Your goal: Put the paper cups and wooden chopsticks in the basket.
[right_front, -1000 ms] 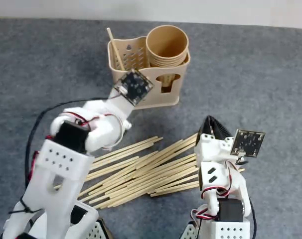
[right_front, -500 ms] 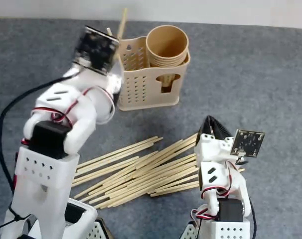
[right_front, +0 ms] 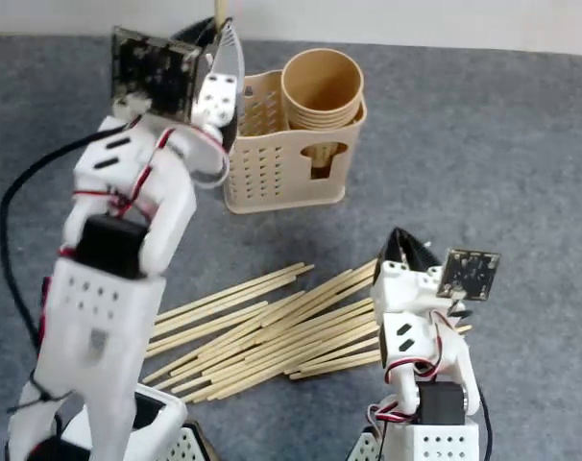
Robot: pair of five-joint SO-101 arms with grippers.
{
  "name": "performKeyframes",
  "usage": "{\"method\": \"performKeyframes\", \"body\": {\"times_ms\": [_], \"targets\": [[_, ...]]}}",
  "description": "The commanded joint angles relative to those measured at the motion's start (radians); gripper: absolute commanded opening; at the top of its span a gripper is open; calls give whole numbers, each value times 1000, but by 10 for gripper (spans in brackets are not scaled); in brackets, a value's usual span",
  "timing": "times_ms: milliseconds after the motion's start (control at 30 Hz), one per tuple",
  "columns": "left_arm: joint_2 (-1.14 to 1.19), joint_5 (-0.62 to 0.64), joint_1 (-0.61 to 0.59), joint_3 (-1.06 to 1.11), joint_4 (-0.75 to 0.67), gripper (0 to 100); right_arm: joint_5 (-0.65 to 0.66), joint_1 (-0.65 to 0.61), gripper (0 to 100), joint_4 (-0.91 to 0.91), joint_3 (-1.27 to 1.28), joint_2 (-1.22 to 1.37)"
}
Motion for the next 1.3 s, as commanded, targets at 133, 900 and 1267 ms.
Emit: {"method": "performKeyframes", "body": {"times_ms": [133, 900, 1267], "targets": [[130, 9, -45, -39, -150, 5, 37, -19, 5, -81, 10, -15], [197, 3, -82, -21, 101, 123, 38, -19, 5, -81, 10, -15], [196, 2, -150, -191, 474, 120, 38, -18, 5, -81, 10, -15]]}}
